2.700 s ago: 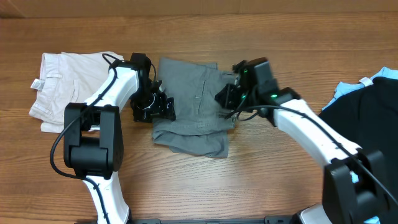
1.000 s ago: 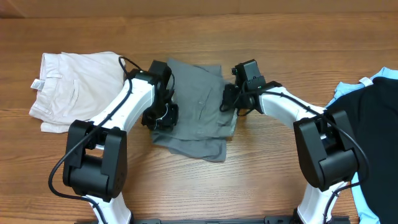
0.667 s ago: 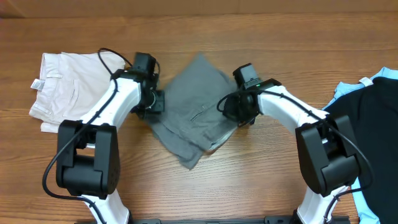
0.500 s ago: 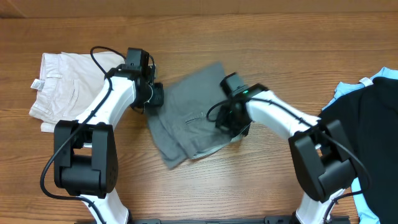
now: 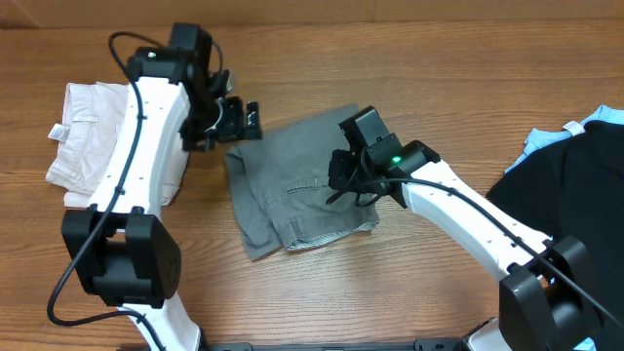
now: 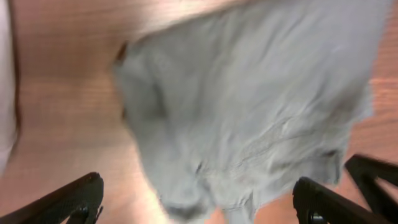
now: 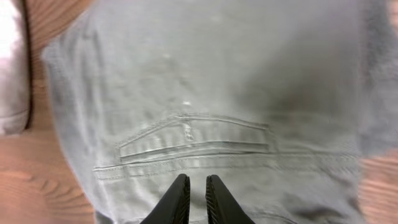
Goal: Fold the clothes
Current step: 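Grasp the left and right sides of the grey bundle with both grippers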
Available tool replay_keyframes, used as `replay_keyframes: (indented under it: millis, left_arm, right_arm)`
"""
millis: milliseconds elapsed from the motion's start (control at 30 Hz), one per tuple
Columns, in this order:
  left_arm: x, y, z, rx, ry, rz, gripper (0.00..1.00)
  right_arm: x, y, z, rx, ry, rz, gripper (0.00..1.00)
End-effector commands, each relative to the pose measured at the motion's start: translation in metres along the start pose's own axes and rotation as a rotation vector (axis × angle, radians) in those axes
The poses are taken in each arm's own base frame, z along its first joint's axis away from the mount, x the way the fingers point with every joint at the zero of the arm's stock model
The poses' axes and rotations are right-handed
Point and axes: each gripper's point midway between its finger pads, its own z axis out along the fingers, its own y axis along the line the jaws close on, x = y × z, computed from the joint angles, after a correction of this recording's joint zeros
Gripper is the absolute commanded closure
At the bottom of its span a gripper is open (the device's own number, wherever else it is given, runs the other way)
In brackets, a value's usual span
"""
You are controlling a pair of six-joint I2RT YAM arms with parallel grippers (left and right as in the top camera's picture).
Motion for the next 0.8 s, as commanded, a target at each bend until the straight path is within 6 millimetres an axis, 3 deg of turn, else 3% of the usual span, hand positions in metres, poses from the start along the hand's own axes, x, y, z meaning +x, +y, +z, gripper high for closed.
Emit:
replay_keyframes:
  millis: [0, 100, 200, 400, 600, 767]
  left_arm:
    - [0.014, 0.031, 0.01, -0.04, 0.073, -0.114, 0.0]
    - [0.032, 0.052, 0.03, -0.033, 0.147, -0.203, 0.0]
    - [0.047, 0.061, 0.054, 0.067, 0.2, -0.276, 0.0]
    - [0.069, 0.052, 0.104, 0.317, 0.219, -0.291, 0.0]
    - [0.078, 0.049, 0.142, 0.394, 0.168, -0.321, 0.0]
    - [0.082, 0.036, 0.165, 0.496, 0.083, -0.245, 0.0]
  right_arm:
    - [0.004, 0.006, 0.013, -0.037, 0.035, -0.062, 0.87]
    - [0.007, 0.0, 0.03, -0.017, 0.06, -0.036, 0.89]
    - [0.016, -0.012, 0.049, 0.02, 0.106, 0.035, 0.91]
    - [0.036, -0.031, 0.08, 0.077, 0.193, 0.085, 0.96]
    - [0.039, -0.033, 0.084, 0.082, 0.211, 0.09, 0.96]
    - [0.039, -0.033, 0.084, 0.08, 0.209, 0.089, 0.96]
